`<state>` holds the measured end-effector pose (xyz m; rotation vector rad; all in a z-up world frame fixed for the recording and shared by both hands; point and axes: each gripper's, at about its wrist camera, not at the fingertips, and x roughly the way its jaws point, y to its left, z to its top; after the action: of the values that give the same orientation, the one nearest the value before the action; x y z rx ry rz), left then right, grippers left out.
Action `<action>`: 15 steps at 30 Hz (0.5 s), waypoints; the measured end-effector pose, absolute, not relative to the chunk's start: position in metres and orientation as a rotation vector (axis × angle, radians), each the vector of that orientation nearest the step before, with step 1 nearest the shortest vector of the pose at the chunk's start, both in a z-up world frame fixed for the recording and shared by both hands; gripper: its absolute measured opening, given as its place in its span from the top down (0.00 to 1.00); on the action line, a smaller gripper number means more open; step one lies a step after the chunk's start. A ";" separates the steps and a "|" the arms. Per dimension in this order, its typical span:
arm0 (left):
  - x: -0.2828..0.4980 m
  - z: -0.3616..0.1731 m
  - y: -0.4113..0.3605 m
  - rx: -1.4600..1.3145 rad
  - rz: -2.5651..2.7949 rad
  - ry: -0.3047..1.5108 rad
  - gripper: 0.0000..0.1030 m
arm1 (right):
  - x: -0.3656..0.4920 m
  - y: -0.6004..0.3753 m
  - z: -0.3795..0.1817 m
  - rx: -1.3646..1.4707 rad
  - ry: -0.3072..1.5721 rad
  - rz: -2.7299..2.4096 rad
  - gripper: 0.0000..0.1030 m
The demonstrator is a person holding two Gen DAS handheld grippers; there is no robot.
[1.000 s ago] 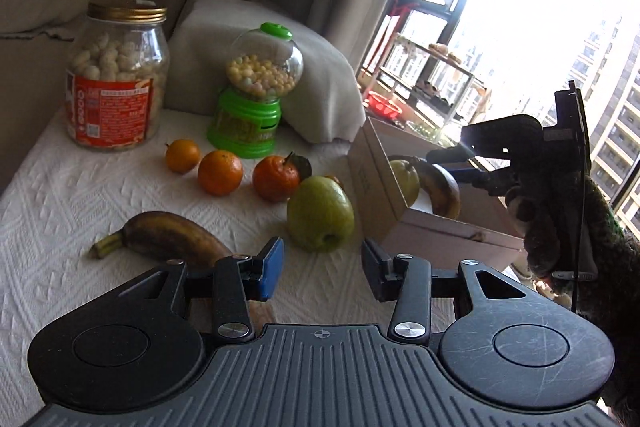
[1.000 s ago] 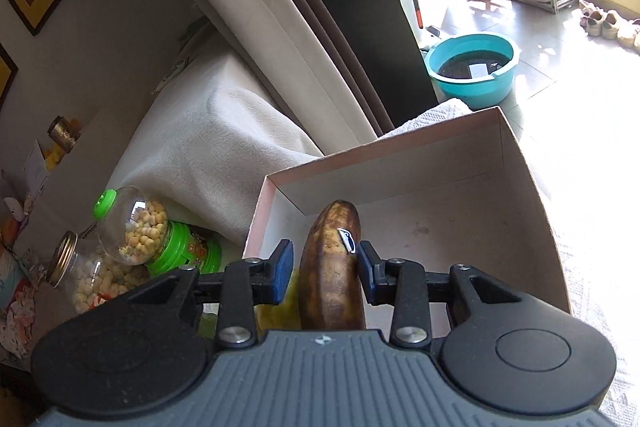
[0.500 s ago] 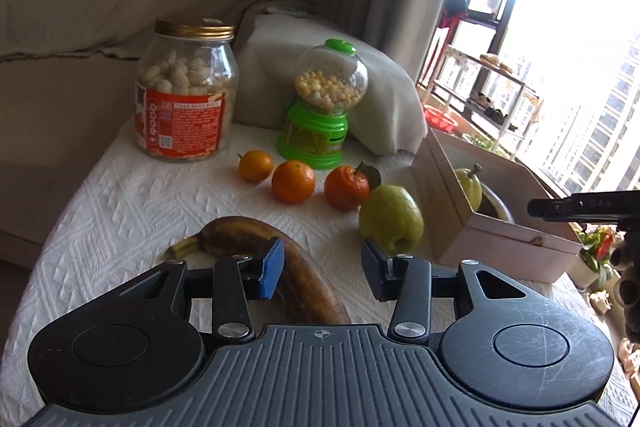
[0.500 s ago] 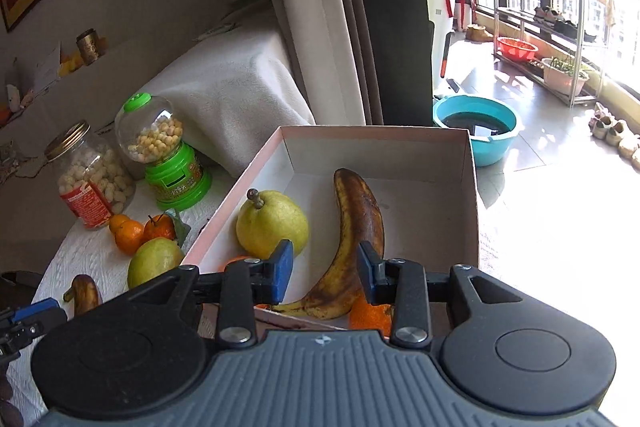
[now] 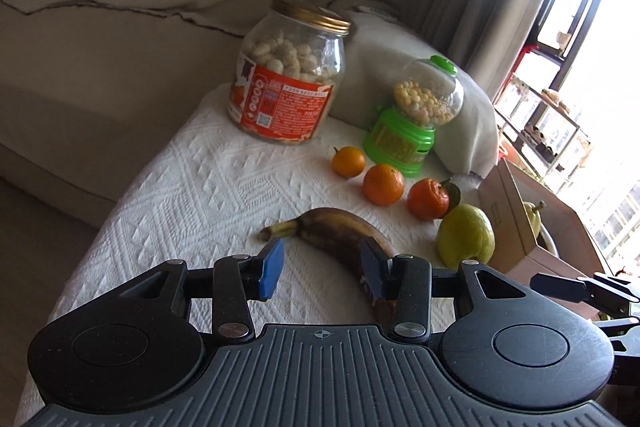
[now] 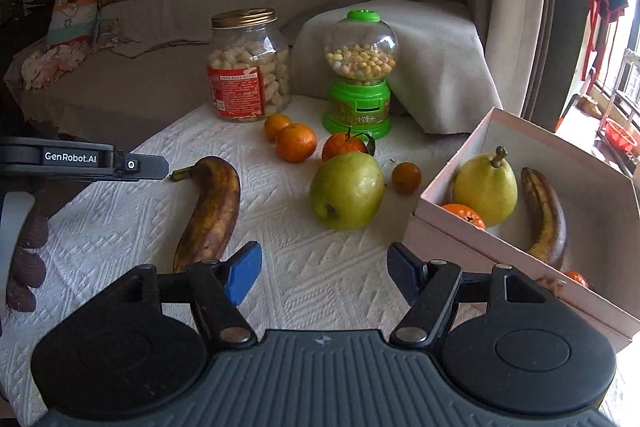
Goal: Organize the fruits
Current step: 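Release the banana in the box and move the right tool to the second banana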
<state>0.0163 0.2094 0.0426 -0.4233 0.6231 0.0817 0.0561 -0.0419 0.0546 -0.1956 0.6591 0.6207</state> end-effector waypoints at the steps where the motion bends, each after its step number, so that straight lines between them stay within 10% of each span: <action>1: 0.015 0.042 0.210 -0.424 0.070 0.623 0.54 | 0.058 -0.033 0.055 -0.190 0.664 0.643 0.32; 12: 0.031 0.063 0.212 -0.364 0.020 0.544 0.54 | 0.097 0.039 0.023 -0.066 0.834 0.751 0.32; 15: 0.029 0.064 0.214 -0.372 0.028 0.533 0.54 | 0.094 0.052 0.017 -0.127 0.807 0.742 0.45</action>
<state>0.0292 0.2136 0.0637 -0.3717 0.5333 0.0278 0.0939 0.0519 0.0175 -0.1273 0.8066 0.7423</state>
